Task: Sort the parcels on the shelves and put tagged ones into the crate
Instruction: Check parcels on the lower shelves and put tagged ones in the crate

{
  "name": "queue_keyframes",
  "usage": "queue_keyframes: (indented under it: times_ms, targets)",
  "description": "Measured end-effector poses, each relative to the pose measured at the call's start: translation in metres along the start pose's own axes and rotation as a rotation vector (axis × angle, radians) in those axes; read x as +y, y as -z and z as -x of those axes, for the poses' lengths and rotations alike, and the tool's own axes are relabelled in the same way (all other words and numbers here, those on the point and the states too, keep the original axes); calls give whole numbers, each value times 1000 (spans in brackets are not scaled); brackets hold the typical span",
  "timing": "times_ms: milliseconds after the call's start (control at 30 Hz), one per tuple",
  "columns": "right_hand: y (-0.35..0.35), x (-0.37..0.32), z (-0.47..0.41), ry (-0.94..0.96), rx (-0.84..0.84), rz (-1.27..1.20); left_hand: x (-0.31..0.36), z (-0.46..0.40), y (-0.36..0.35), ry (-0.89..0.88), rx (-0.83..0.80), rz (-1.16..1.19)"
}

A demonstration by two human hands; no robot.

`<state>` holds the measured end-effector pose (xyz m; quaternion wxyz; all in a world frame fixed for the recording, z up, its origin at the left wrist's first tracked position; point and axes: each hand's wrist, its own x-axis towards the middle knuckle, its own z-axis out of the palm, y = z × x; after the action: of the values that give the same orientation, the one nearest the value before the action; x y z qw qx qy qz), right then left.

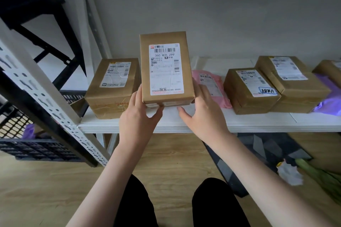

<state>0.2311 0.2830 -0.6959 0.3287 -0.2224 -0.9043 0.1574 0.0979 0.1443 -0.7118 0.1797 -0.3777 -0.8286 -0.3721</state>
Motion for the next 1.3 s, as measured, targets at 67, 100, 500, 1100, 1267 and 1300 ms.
queue_keyframes:
  times_ms: [67,100,500,1100,1267,1300]
  targets:
    - [-3,0,0,-21,-28,4,-1,1,3,33,-38,16]
    - [-5,0,1,-36,-49,-2,-2,2,4,47,-56,23]
    - [-31,1,5,-243,-273,-166,-28,12,-8,179,-185,61]
    - [21,94,29,-363,-213,112,72,19,-58,-95,-457,232]
    - [29,96,16,-381,-263,199,104,-19,-84,-127,-472,97]
    - [29,98,10,-389,-268,202,103,-22,-88,-100,-471,84]
